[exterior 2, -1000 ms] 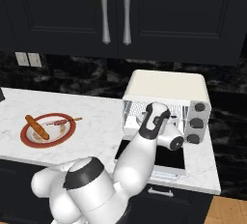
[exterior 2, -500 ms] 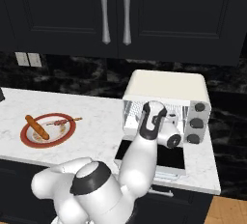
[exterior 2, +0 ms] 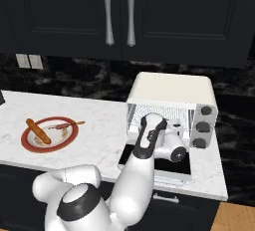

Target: Pick up the kebab skewer and baguette bread, and place them inside the toaster oven. Close the toaster oven door and start by setting the timer.

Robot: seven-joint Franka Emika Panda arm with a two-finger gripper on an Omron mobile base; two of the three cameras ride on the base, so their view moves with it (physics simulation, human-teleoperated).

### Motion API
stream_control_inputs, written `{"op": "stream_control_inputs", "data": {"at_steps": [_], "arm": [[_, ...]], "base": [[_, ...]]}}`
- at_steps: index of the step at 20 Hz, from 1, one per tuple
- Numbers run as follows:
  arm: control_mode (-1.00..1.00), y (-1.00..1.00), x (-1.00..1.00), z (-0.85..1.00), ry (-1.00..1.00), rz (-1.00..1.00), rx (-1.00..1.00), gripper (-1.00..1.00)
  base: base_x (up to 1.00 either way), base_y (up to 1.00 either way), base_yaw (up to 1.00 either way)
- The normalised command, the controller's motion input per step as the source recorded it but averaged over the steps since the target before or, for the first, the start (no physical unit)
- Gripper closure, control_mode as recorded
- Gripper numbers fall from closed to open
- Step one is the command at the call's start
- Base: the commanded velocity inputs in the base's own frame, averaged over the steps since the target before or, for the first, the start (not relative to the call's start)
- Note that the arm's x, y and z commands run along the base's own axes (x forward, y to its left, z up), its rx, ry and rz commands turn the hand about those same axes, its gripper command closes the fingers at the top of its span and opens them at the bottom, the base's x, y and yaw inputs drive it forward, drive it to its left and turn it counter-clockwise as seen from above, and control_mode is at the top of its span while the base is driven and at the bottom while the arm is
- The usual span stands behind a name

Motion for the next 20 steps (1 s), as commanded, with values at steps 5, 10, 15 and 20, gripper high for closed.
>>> {"op": "stream_control_inputs", "data": {"at_steps": [5, 10, 15, 20], "arm": [[-1.0, -0.03, -0.8, -0.42, 0.27, 0.0, 0.0, -1.0], [-1.0, 0.0, -0.9, -0.43, 0.37, 0.0, 0.0, -1.0], [-1.0, 0.0, -1.0, -0.46, 0.33, 0.0, 0.0, -1.0], [-1.0, 0.0, -0.92, -0.01, 0.37, 0.0, 0.04, -1.0]], "base": [[0.0, 0.0, 0.0], [0.0, 0.0, 0.0], [0.0, 0.0, 0.0], [0.0, 0.0, 0.0]]}}
